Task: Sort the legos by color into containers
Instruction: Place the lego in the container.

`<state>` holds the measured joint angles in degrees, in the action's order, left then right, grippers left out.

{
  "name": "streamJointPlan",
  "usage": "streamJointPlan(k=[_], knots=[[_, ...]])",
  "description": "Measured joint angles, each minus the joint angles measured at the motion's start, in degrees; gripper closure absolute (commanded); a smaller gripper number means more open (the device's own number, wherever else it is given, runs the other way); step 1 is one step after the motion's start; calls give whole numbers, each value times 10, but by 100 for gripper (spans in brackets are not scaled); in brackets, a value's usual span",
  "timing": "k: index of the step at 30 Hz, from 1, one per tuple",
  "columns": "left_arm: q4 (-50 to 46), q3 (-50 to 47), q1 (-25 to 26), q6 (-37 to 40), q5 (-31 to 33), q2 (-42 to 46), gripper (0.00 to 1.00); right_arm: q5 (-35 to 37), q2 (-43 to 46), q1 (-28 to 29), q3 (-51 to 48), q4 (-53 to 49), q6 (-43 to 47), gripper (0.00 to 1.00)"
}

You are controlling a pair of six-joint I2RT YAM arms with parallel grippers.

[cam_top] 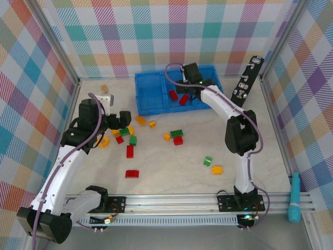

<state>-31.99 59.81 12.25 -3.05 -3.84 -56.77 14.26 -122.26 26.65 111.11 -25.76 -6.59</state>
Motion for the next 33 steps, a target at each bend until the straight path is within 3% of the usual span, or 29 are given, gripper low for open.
streamJointPlan(k=[8, 16, 26, 33], knots=[[-26, 0, 0, -29, 5, 11, 0, -33, -114, -1, 130, -12, 0, 42], [-41, -8, 0, -54, 9, 11, 0, -54, -144, -1, 151, -25, -3, 33], [-14, -12, 4, -103, -9, -47, 0, -80, -85, -1, 40, -1, 3, 19], [40, -17, 31, -172, -10, -121, 3, -90, 2, -1, -20, 18, 17, 17]])
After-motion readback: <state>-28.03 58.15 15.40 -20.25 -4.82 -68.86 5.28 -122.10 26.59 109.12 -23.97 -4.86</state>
